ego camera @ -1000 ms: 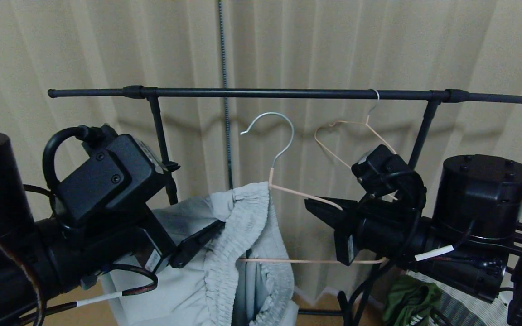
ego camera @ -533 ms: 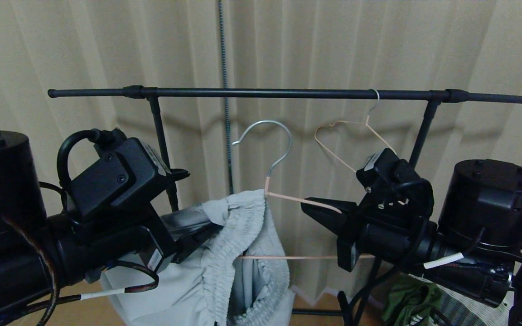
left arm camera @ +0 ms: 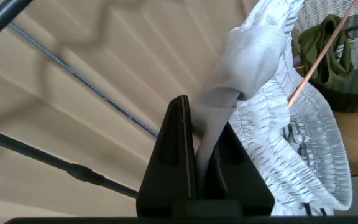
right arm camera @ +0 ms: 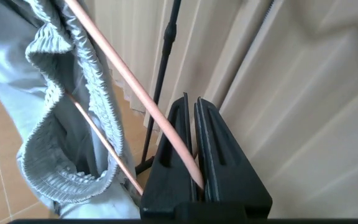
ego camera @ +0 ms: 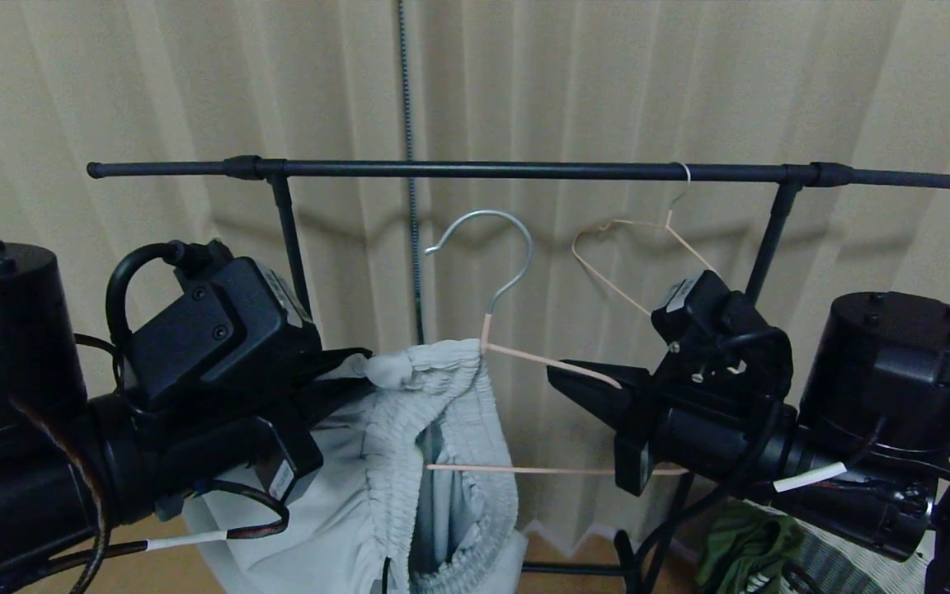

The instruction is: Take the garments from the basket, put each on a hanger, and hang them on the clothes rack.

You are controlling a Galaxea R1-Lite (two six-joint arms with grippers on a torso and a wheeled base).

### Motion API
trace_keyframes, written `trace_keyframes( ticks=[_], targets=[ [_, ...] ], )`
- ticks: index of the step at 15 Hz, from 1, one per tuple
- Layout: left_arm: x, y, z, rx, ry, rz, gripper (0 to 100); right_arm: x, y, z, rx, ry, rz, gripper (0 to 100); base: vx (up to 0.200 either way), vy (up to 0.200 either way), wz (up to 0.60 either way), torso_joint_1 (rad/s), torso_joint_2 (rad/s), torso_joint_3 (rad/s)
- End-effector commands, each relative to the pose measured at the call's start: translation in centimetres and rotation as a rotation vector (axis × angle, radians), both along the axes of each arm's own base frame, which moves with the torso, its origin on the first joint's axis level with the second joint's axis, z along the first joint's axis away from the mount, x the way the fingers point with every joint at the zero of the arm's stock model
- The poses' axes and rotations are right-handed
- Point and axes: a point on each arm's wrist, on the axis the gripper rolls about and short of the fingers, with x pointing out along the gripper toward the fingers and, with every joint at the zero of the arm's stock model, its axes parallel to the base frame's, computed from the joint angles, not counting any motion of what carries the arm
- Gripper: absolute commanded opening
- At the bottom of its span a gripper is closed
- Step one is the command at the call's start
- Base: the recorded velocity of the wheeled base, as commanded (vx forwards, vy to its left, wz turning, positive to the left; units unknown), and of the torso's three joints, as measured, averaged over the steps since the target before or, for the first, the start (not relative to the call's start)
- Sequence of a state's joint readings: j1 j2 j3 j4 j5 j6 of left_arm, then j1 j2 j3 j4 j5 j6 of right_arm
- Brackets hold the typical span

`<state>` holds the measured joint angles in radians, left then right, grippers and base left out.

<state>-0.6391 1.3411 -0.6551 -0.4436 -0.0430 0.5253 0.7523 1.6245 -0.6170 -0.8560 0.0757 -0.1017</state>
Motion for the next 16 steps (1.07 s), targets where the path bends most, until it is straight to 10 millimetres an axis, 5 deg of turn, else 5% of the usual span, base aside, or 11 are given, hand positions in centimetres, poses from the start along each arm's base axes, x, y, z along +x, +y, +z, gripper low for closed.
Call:
trace_keyframes(
  ticks=[1,2,3,10,12,16],
  targets=[
    [0.0,0.1,-0.2,0.001,0.001,0.003,0,0.0,-0.1,0.0,-0.002,0.001,-0.001,0,0.000,0.000,0.00,0.000,0.00,0.000],
    [0.0,0.1,-0.3,-0.009,-0.009,0.005,0,-0.1,-0.1,-0.1,-0.006,0.003,-0.001,0,0.000,0.000,0.00,0.000,0.00,0.000],
    [0.1,0.2,-0.4,-0.020,-0.025,0.012,0,-0.1,-0.2,-0.2,-0.010,0.006,-0.005,100,0.000,0.000,0.00,0.000,0.00,0.000],
    [1.0,1.7,-1.0,-0.042,-0.008,0.252,0,-0.2,-1.3,-0.1,0.018,-0.023,-0.039,100,0.000,0.000,0.00,0.000,0.00,0.000],
    [1.7,1.5,-1.1,-0.112,0.033,0.386,0,-0.5,-1.5,-1.3,-0.004,0.001,-0.036,100,0.000,0.000,0.00,0.000,0.00,0.000],
    [1.3,1.2,0.3,-0.238,0.043,0.372,0,-0.9,-0.5,-3.4,-0.047,0.076,0.006,100,0.000,0.000,0.00,0.000,0.00,0.000]
  ],
)
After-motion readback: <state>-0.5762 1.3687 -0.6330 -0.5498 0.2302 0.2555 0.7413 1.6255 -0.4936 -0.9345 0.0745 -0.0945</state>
